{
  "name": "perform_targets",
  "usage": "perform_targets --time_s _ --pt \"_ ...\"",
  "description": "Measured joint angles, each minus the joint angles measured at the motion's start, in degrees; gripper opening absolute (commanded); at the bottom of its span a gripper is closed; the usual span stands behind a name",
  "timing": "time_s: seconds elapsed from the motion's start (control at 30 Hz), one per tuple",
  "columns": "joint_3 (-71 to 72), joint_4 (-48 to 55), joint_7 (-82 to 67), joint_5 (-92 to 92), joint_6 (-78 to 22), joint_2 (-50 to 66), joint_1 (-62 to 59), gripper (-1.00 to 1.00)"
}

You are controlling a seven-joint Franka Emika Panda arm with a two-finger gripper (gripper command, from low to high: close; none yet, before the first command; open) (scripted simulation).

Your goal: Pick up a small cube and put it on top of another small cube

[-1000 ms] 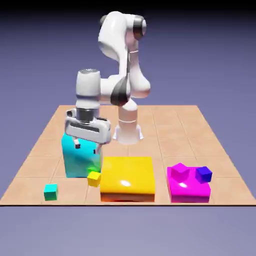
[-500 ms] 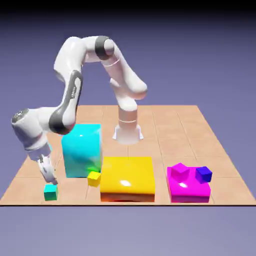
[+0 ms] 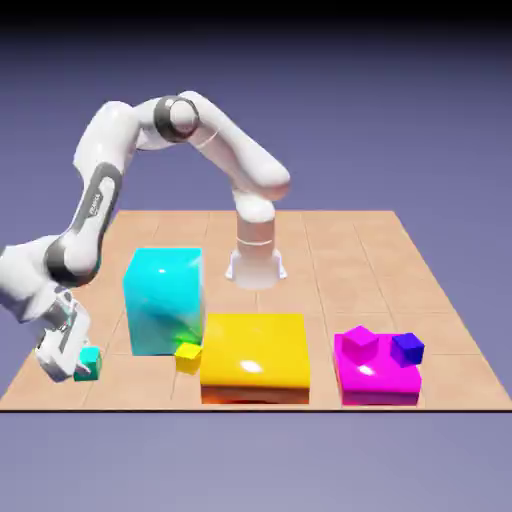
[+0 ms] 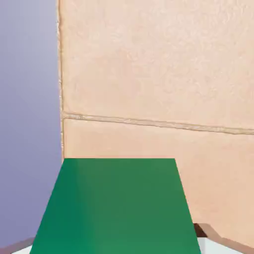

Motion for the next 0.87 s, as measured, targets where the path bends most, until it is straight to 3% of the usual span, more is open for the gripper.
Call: perform_targets --time_s 0.53,0.73,0.77,0.87 --pt "16.12 -33.22 19.25 26.98 15.26 -32.81 27.41 -1.0" --pt "15.1 -35.31 20.71 25.12 25.29 -25.3 32.49 -1.0" --pt "14.8 -35.59 20.92 24.58 27.34 -23.54 33.44 1.0" --pt "15.15 -35.26 20.71 25.16 24.88 -25.6 32.32 1.0"
